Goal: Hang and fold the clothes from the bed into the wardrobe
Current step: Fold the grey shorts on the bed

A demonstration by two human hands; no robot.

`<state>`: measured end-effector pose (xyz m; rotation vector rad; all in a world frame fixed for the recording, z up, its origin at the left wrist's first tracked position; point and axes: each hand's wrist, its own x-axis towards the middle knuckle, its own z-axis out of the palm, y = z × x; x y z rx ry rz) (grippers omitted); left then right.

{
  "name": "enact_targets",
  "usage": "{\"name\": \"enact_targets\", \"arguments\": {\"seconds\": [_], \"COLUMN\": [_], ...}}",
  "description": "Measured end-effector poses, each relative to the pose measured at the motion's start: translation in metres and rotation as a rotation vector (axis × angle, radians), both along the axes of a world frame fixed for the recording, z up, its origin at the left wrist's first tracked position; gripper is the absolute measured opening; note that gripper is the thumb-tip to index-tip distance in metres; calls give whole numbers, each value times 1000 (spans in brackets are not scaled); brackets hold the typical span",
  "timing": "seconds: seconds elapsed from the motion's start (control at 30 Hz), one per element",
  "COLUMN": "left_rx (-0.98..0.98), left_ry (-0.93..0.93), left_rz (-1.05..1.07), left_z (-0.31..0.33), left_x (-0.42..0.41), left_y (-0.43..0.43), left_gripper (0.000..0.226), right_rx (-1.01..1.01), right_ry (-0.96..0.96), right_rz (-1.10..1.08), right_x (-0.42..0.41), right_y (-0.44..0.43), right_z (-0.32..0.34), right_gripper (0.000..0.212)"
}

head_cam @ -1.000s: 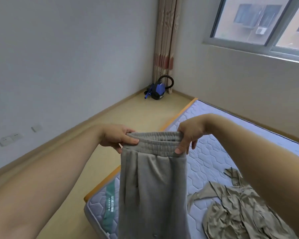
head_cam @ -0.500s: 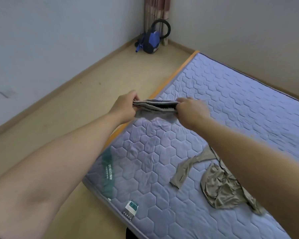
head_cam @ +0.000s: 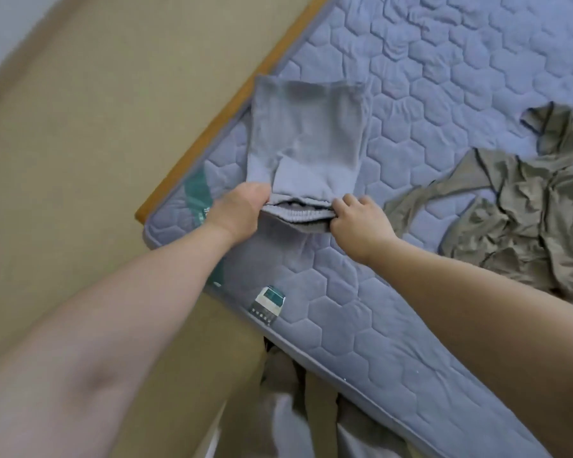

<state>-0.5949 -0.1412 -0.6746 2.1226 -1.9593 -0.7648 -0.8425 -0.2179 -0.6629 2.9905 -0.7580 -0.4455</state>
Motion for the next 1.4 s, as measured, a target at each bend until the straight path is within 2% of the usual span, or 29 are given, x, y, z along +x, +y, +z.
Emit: {"name": "enact_targets", "arguments": {"seconds": [0.07,0.17,0.37,0.47,0.53,0.63,0.73,0.8,0.9,0.97,1.07,1.17,1.27,1.33,1.4], "left_rx": [4,-27,-18,-2,16,172,341,541,875,981,921,686,512,448,422], "left_ry": [-28,-63,-91,-99,-100,-125,-66,19,119,171,300,443,531,390,116], "left_rz": [-59,-112,-146,-159,-176,-155,-118,-141,-225,-232,-48,241,436,425,293], "left_z": [-38,-69,-82,-84,-85,-81,-79,-70,-48,-34,-16,-15,-38,-62,-83], "left_x": [-9,-18,-32,-41,-48,-63,-74,-78,-74,-62,-29,-1,7,6,7], "left_y": [32,72,112,127,137,155,178,185,167,139,78,18,-25,-48,-60], "left_gripper": [33,35,35,34,37,33,26,25,25,27,27,21,18,14,20], "right_rx": [33,74,125,170,196,271,446,599,873,987,1120,1251,1265,1149,959], "right_ry": [-59,-63,-113,-41,32,139,307,423,553,539,412,102,-106,-106,-55], "right_rz": [77,129,191,139,108,156,169,169,82,-21,-323,-705,-860,-845,-801], "right_x": [-9,-16,-27,-39,-47,-56,-60,-61,-51,-40,-24,-16,-4,9,21], "right_y": [26,58,90,108,122,144,167,175,172,147,76,0,-50,-71,-80], "right_z": [-40,-64,-79,-89,-94,-92,-80,-64,-32,-13,-1,-11,-38,-62,-85], "right_gripper": [25,11,15,8,11,23,29,25,7,6,14,21,42,53,63]}}
